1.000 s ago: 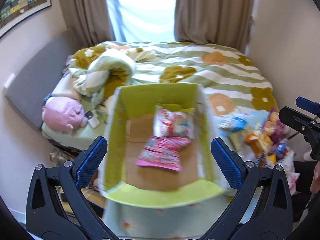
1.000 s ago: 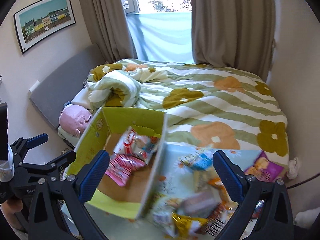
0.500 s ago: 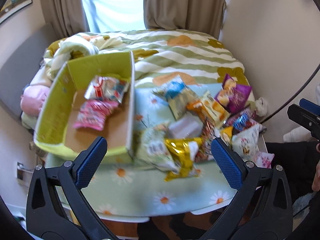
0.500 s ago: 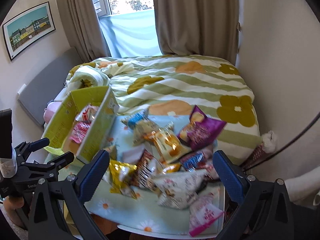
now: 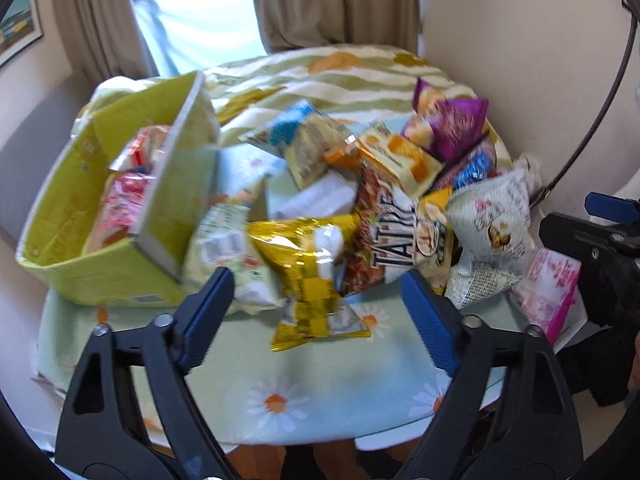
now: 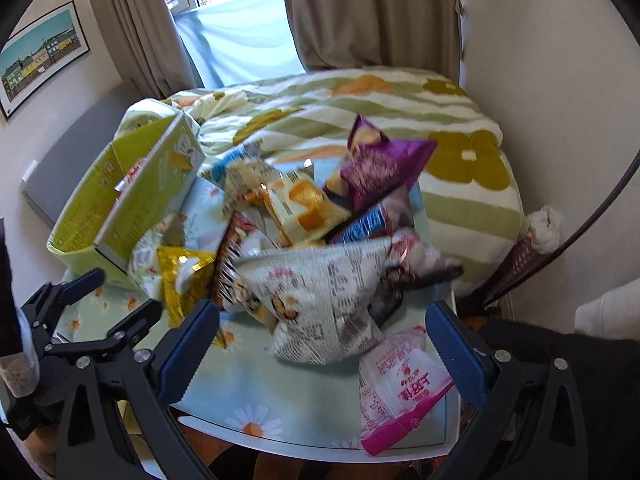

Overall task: Organize snacks
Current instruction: 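Grasp the gold bag with the left tool while the right tool grasps the corn roll bag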

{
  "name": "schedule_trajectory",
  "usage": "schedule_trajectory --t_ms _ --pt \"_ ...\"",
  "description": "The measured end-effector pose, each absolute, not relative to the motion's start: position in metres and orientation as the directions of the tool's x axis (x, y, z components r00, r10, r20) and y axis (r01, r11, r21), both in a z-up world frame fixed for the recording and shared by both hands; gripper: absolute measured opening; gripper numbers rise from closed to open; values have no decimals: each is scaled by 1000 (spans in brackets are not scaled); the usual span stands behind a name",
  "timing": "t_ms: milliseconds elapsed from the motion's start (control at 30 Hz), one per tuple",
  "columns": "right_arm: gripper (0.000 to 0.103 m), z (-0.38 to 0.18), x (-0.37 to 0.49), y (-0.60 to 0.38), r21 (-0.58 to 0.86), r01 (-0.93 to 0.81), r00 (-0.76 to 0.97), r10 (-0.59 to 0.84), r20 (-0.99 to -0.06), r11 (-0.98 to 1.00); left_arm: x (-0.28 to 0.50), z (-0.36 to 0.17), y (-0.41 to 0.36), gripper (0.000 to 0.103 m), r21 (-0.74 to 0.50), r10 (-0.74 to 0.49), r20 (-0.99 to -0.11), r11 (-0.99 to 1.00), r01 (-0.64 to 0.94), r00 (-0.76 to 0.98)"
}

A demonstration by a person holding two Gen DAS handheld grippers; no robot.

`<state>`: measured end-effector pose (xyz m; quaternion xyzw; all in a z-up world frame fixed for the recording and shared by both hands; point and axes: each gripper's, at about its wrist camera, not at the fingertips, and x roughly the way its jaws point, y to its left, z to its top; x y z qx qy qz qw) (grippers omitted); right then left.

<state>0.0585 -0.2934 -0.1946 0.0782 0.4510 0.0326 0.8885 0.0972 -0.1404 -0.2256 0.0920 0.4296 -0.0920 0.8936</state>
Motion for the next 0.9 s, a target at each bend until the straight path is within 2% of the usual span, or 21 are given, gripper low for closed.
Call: schedule_trajectory --t_ms 267,467,833,900 --pt "103 -222 66 -295 182 10 563 145 -814 983 120 -258 -151 75 84 -73 -806 968 235 588" --pt "102 -236 78 -291 193 -7 554 165 -816 981 131 -274 -154 68 111 -38 -818 969 223 574" --pt "94 -256 92 -282 188 -57 525 189 -830 981 142 -293 -143 36 94 -7 -853 981 167 521" --pt "91 -260 93 -283 191 -61 519 194 -833 980 144 -293 -141 35 79 -17 -857 983 164 515"
